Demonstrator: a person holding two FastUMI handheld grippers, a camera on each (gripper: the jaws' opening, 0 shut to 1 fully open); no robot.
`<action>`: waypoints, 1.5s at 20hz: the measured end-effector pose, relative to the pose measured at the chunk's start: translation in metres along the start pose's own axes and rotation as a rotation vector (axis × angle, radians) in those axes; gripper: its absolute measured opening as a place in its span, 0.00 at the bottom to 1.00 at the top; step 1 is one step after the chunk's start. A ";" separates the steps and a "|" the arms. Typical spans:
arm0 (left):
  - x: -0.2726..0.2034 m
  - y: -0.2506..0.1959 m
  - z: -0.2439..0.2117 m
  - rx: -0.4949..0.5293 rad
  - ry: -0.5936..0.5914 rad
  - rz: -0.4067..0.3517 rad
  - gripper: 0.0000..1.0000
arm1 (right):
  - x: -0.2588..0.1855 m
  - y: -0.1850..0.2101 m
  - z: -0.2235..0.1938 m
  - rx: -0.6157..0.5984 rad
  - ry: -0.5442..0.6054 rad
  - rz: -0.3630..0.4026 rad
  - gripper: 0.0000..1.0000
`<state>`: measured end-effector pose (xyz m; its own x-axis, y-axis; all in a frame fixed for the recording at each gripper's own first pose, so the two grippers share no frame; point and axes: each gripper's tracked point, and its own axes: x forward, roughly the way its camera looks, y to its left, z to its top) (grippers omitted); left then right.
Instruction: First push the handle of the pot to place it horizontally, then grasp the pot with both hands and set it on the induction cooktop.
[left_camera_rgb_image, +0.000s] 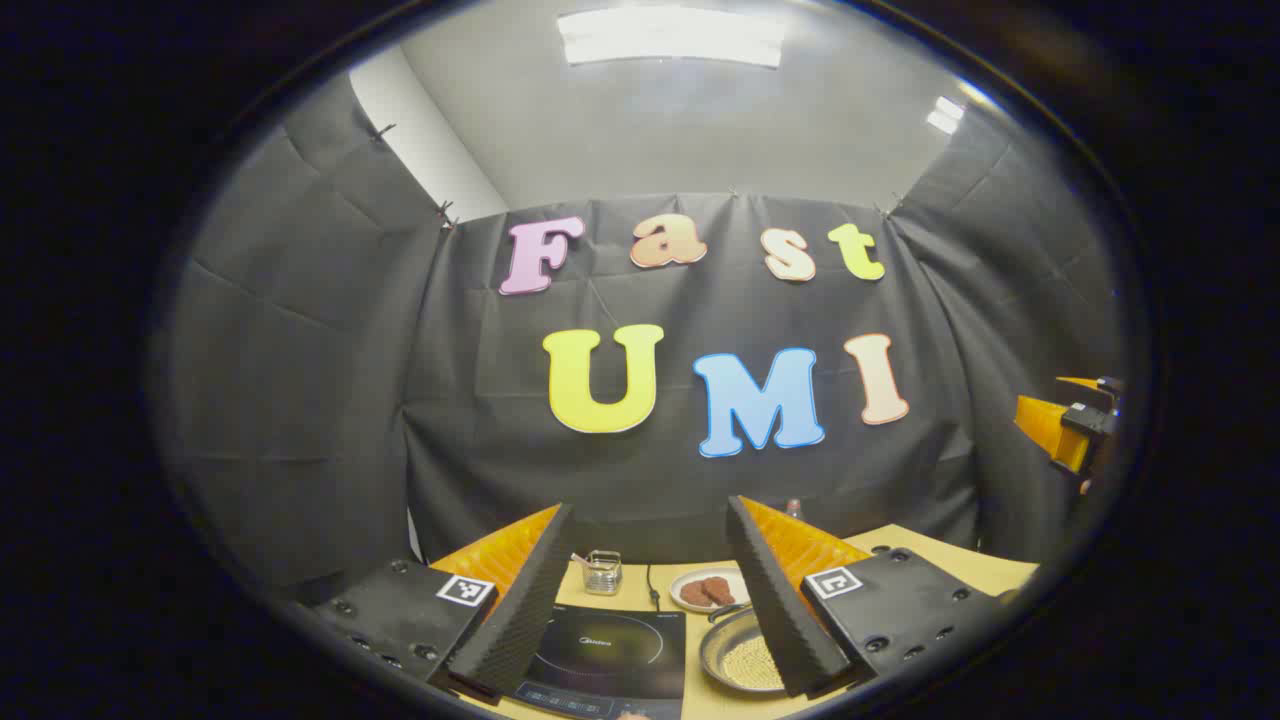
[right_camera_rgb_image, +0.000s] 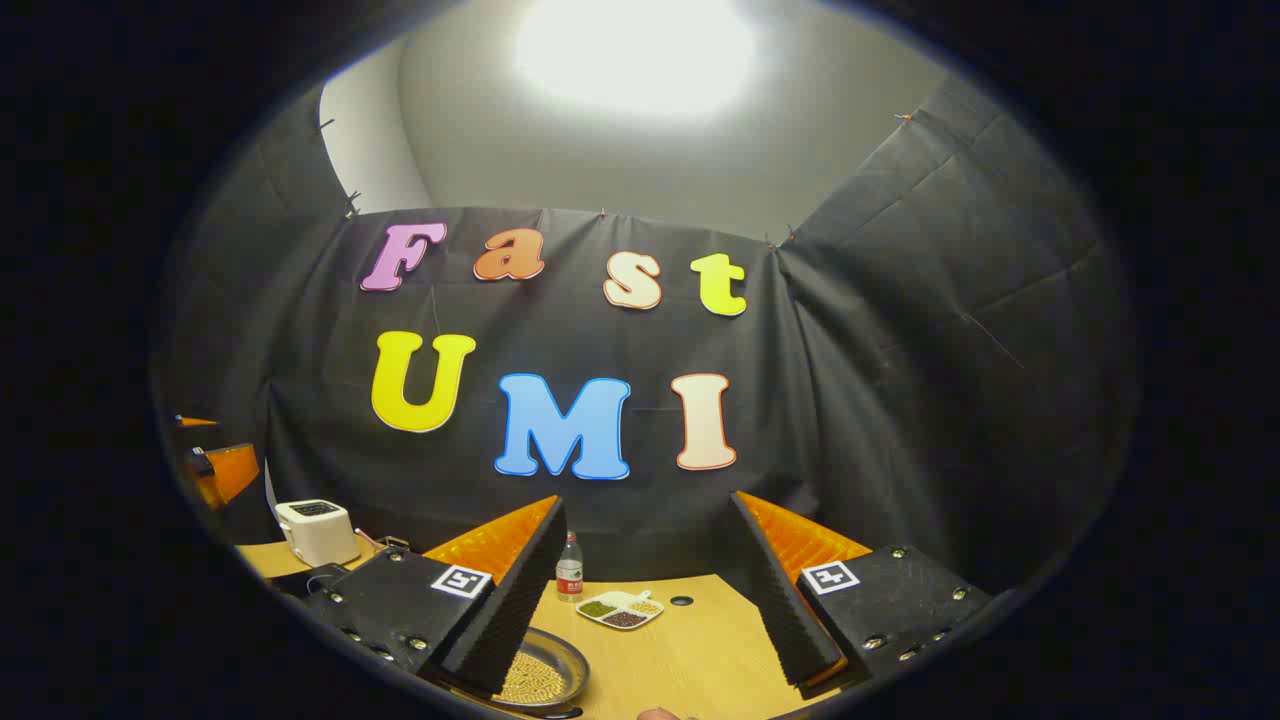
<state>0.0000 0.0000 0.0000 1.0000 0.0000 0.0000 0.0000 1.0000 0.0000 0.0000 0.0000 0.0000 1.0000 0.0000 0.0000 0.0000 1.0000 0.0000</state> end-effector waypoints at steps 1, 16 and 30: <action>0.001 0.001 0.002 0.009 -0.006 0.000 1.00 | 0.000 0.001 -0.002 0.001 0.009 0.003 0.97; 0.001 0.002 0.007 0.018 -0.035 0.011 0.97 | 0.008 0.009 -0.019 0.000 0.078 0.039 0.98; -0.004 0.034 0.002 0.032 -0.030 0.050 1.00 | 0.009 0.041 -0.025 -0.009 0.123 0.107 0.63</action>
<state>-0.0036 0.0342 0.0017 0.9983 0.0491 0.0312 -0.0500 0.9983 0.0307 0.0091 0.0414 -0.0248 0.9868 0.1056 -0.1230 -0.1067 0.9943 -0.0022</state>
